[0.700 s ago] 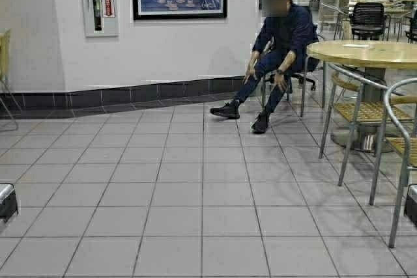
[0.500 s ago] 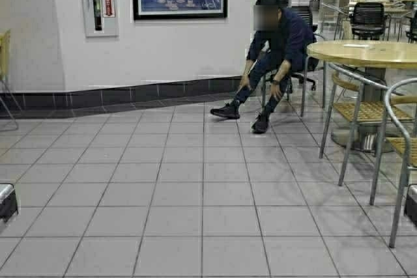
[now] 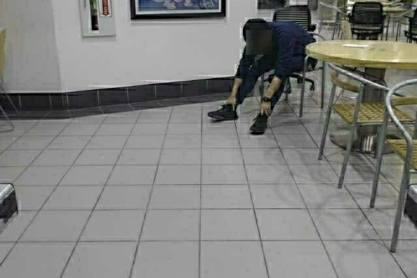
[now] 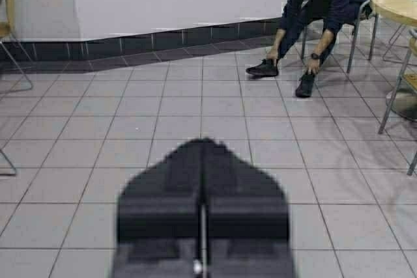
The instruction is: Push the chairs under the table
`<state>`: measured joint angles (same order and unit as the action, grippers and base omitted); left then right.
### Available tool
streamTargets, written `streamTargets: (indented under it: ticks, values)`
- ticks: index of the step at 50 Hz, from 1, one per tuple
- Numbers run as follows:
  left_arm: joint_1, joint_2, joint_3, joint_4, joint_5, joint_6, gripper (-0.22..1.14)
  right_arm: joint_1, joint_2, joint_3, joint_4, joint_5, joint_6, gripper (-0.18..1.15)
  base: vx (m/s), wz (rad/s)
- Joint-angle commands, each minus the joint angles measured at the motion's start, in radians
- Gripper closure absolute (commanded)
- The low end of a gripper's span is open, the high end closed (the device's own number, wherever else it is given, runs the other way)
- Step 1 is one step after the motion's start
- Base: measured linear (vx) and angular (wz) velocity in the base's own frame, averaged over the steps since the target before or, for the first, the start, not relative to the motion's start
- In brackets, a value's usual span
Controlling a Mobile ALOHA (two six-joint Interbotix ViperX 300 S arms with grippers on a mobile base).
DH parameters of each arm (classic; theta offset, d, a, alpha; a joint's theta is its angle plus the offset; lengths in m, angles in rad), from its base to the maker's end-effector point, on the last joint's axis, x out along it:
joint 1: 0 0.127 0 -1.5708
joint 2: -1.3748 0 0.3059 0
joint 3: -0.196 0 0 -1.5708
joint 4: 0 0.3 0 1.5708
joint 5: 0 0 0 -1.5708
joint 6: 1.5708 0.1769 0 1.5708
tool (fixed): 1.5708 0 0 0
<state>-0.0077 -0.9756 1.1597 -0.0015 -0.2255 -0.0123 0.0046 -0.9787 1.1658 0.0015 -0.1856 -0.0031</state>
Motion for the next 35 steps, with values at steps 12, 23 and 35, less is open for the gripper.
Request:
streamTargets:
  ticks: [12, 23, 35]
  values:
    - [-0.002, 0.006, -0.015, 0.0, -0.005, -0.008, 0.89, 0.003, -0.015, -0.028, -0.002, -0.003, 0.008, 0.92, 0.18, 0.02]
    - [-0.002, 0.032, -0.015, 0.005, -0.015, 0.003, 0.89, 0.003, -0.029, -0.018, 0.0, -0.003, 0.009, 0.92, 0.19, 0.21]
    - [-0.002, 0.04, -0.008, 0.017, -0.037, 0.006, 0.89, 0.003, -0.018, -0.023, 0.0, -0.003, 0.012, 0.92, 0.2, 0.21]
